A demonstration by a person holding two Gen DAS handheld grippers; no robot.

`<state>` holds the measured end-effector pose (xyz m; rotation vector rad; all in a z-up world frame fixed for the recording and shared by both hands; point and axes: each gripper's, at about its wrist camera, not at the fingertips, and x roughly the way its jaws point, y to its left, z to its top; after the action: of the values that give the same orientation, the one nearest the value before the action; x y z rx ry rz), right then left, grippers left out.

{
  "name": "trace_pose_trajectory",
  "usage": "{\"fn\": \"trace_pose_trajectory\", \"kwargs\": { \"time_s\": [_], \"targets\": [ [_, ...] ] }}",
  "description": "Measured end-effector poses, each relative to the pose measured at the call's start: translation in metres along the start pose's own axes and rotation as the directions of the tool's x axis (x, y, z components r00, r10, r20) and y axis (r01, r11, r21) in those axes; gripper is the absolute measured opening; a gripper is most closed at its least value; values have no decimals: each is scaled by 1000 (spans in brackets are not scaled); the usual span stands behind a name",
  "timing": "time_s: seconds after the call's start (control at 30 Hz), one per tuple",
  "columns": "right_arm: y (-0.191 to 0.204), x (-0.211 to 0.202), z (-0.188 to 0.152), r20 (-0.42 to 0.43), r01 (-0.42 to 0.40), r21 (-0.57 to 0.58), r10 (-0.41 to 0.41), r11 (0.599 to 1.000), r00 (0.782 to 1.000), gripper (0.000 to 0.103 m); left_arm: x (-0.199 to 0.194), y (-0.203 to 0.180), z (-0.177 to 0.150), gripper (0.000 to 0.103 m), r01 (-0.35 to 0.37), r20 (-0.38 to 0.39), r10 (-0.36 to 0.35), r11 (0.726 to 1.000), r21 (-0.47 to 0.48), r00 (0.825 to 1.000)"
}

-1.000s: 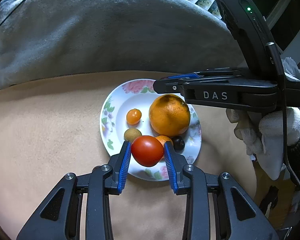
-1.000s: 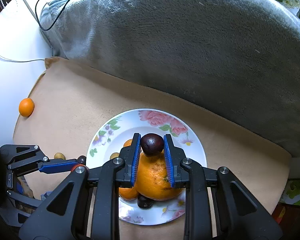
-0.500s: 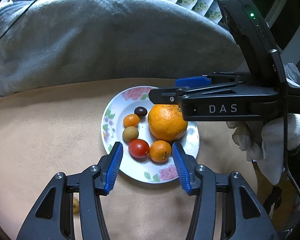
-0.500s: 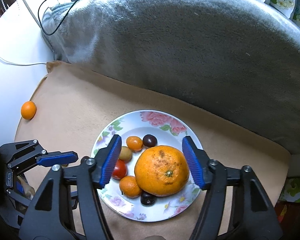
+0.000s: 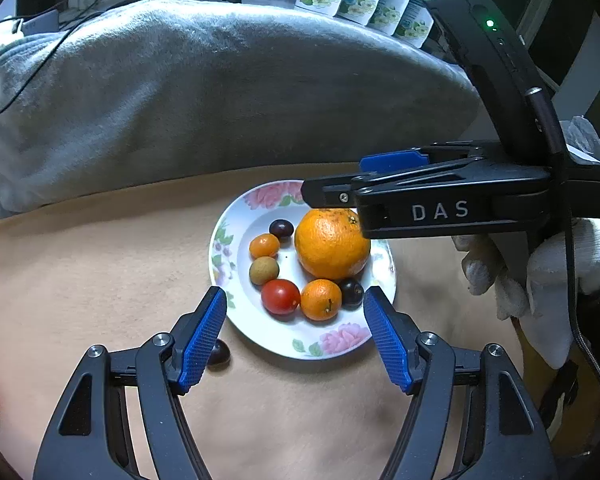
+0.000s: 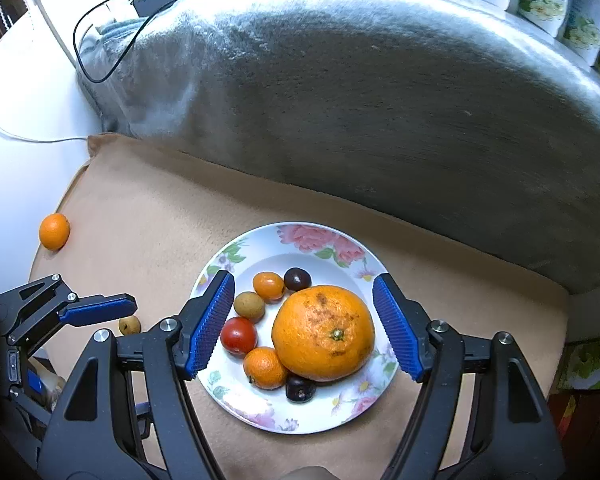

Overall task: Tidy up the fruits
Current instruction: 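Open both grippers to release the tomato and plum on the plate, then withdraw both grippers toward the brown pear and last dark plum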

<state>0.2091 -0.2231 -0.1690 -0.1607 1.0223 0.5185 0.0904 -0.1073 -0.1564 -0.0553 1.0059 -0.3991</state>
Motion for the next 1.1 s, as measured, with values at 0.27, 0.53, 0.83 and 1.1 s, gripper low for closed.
{"fn": "trace_pose_trajectory", "kwargs": {
  "time_s": [0.27,0.53,0.83,1.1],
  "targets": [
    [-2,-14,-15,38,16,59,-18,998,999,75,-7,7,-2,71,2,-9,-1,999,32,1000],
    [-1,-29,-35,83,21,128,-32,992,996,74,-13,21,-9,71,-8,-19,9,999,52,1000],
    [25,-34,-65,103,-13,118,1,993,995,74,-19,55,-26,71,-40,-44,42,998,44,998],
    [55,-22,-92,63,-75,113,68,991,996,61,-19,83,-44,70,-67,-86,71,997,48,994]
  ]
}}
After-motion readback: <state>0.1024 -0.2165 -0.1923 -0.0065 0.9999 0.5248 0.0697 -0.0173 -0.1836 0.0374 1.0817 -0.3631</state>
